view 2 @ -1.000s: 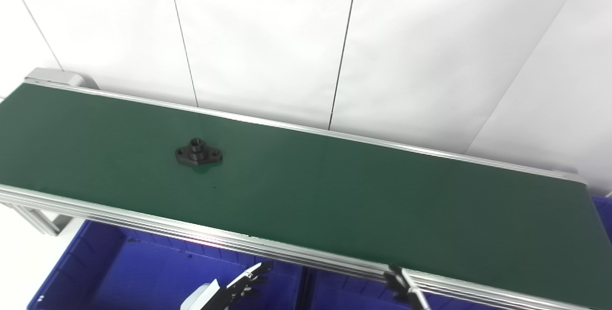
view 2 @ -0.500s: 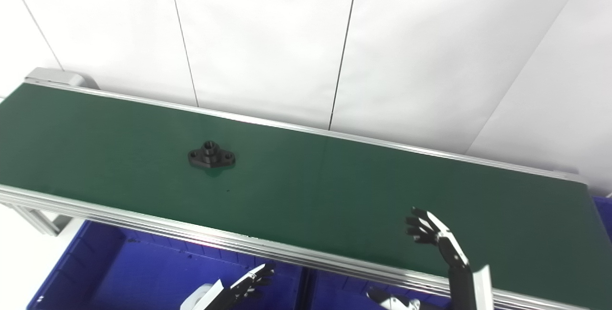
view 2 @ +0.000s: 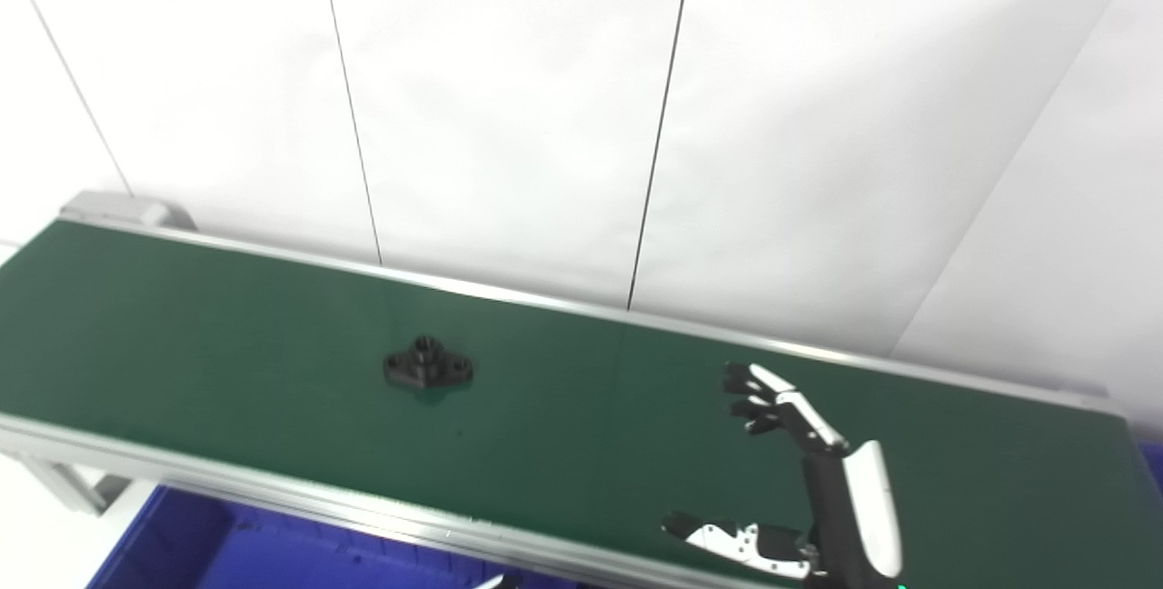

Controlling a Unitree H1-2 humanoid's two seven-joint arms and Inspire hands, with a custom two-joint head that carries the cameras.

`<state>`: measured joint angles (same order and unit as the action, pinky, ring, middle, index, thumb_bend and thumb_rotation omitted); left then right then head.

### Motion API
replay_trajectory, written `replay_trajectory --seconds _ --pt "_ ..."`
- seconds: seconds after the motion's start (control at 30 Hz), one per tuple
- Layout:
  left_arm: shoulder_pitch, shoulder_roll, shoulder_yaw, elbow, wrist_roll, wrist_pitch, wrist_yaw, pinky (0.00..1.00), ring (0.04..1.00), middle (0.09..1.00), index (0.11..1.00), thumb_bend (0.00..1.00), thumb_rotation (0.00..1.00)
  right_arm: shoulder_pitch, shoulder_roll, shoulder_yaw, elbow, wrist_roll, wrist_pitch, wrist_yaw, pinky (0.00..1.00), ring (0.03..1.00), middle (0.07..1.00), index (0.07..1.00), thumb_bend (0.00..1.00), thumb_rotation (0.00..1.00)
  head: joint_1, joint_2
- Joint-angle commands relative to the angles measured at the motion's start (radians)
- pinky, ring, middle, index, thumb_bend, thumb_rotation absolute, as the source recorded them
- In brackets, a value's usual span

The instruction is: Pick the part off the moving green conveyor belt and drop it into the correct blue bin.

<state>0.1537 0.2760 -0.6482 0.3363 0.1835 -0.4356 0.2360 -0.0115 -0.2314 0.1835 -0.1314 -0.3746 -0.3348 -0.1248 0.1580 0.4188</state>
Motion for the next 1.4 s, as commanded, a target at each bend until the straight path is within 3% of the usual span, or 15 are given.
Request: replay_trajectory --seconds 0.0,0.2,0.43,0.8,1.0,1.37 --pt "-0.021 0.003 -0.004 -0.013 0.002 -0.034 0.021 0.76 0.875 0.925 0.934 0.94 0.5 -0.064 0.011 -0.013 0.004 -0.006 0.003 0.016 0.59 0.682 0.749 0.779 0.82 0.22 -0.001 0.001" --pt "-0.031 0.007 -0.018 -0.003 0.018 -0.034 0.043 0.75 0.865 0.918 0.935 0.93 0.52 -0.163 0.024 -0.002 0.048 -0.055 0.085 0.086 0.62 0.699 0.757 0.786 0.82 0.24 -0.01 0.0" --pt "-0.037 0.004 -0.02 -0.001 0.003 -0.034 0.026 0.76 0.866 0.919 0.932 0.94 0.51 -0.298 0.034 0.032 0.126 -0.125 0.19 0.164 0.62 0.696 0.752 0.792 0.84 0.19 -0.015 0.004" --pt "-0.056 0.018 -0.072 -0.005 0.04 -0.034 0.094 0.75 0.855 0.903 0.929 0.94 0.52 -0.42 0.062 0.085 0.233 -0.186 0.245 0.216 0.64 0.701 0.746 0.798 0.85 0.16 -0.026 0.018" --pt "-0.059 0.028 -0.092 -0.01 0.041 -0.034 0.117 0.75 0.853 0.902 0.917 0.95 0.51 -0.476 0.075 0.13 0.29 -0.226 0.277 0.247 0.67 0.725 0.747 0.816 0.83 0.22 -0.038 0.027" --pt "-0.062 0.042 -0.121 -0.025 0.041 -0.034 0.137 0.78 0.87 0.898 0.91 0.94 0.5 -0.574 0.108 0.18 0.456 -0.251 0.305 0.269 0.65 0.711 0.727 0.811 0.86 0.16 -0.045 0.045"
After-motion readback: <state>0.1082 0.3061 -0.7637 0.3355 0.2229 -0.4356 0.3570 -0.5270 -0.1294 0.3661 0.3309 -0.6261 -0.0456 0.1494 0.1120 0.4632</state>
